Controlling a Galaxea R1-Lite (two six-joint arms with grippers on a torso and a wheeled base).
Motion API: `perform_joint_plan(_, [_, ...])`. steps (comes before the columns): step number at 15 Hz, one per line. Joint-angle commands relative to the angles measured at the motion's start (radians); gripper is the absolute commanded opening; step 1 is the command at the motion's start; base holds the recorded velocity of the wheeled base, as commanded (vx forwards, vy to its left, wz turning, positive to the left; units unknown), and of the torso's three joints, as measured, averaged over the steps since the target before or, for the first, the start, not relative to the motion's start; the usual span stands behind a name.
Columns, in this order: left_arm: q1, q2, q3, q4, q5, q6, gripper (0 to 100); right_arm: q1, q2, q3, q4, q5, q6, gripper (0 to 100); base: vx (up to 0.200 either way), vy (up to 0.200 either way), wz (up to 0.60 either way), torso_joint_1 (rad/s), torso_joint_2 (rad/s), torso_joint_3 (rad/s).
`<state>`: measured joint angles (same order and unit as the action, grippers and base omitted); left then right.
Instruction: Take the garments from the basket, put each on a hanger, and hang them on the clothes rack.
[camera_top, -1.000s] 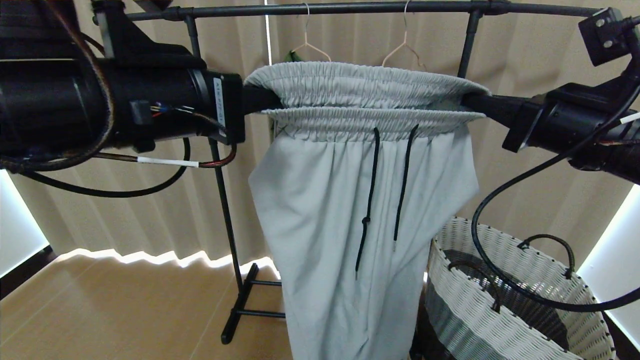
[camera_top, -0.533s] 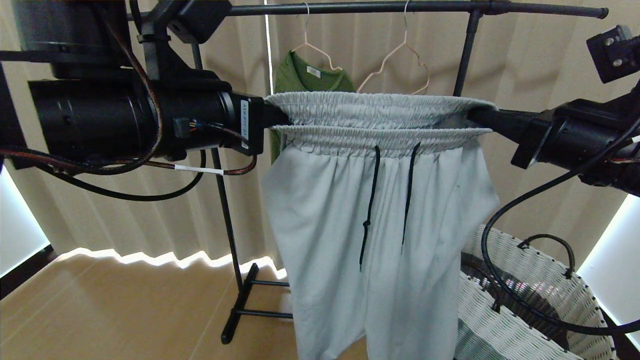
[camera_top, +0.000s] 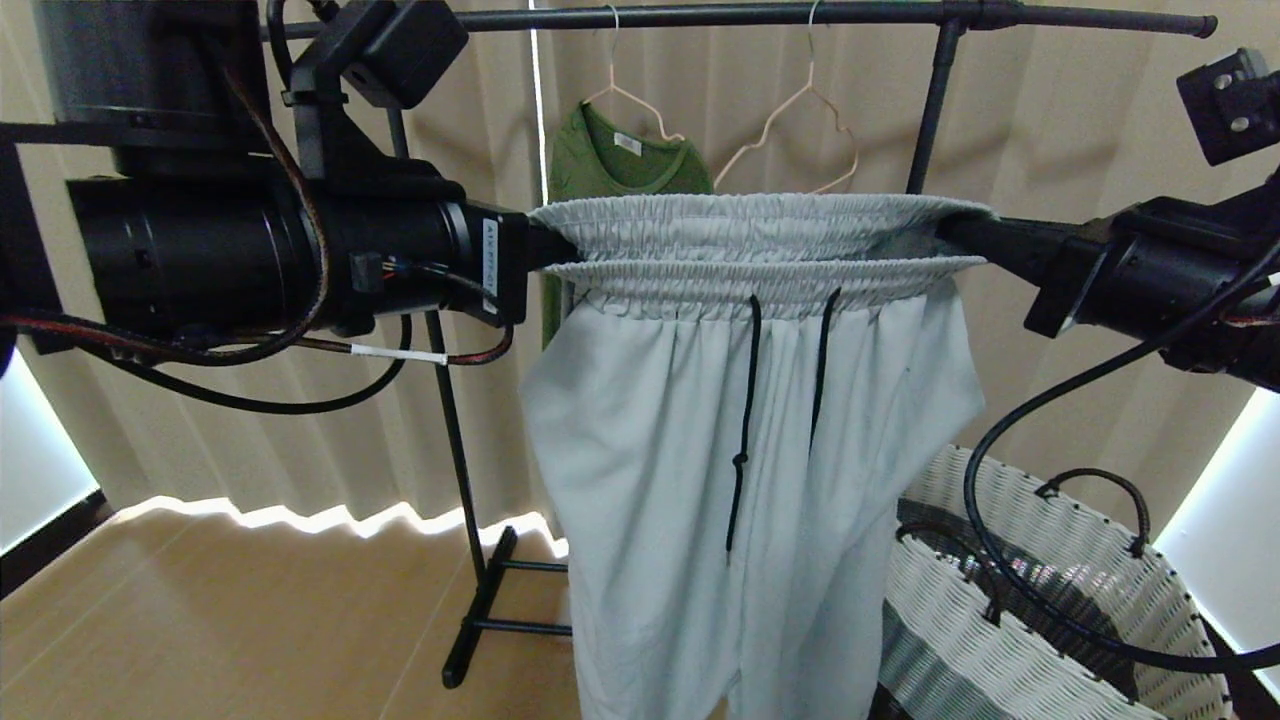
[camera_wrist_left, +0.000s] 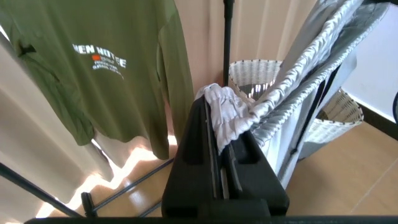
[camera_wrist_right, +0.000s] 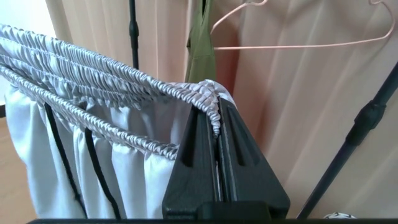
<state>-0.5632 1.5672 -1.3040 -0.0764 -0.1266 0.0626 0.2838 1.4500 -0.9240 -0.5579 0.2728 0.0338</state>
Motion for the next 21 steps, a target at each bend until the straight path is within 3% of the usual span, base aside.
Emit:
perform_joint_plan(1, [-0.001,-0.009,0.011,0.000,-0.001,0.000,0,0.001,0.003,0.001,0.000,0.000,0.000,0,0.000,0.000,0.00,0.000,0.00,0.000])
perform_joint_plan(4, [0.000,-0.007,0.011,0.000,-0.001,0.005,0,0.001,0.006,0.007,0.000,0.000,0.000,0,0.000,0.000,0.00,0.000,0.00,0.000])
perform_joint_plan(5, [-0.001,-0.006,0.011,0.000,-0.001,0.005,0,0.003,0.006,0.008,0.000,0.000,0.000,100,0.000,0.000,0.00,0.000,0.00,0.000])
perform_joint_plan(9, [0.003,0.000,0.023,-0.002,-0.001,0.011,0,0.012,0.003,0.062,-0.010,0.002,0.001,100,0.000,0.000,0.00,0.000,0.00,0.000])
perform_joint_plan(11, [0.016,0.004,0.066,-0.040,-0.001,0.016,0,0.057,0.000,0.120,-0.040,0.003,0.005,100,0.000,0.000,0.00,0.000,0.00,0.000])
perform_joint_plan(14, [0.068,0.047,0.144,-0.132,0.053,0.052,0,0.124,-0.040,0.215,-0.125,0.008,0.001,100,0.000,0.000,0.00,0.000,0.00,0.000])
perform_joint_plan(21, [0.115,0.112,0.132,-0.149,0.182,0.091,0,0.127,-0.074,0.275,-0.132,0.014,0.011,100,0.000,0.000,0.00,0.000,0.00,0.000])
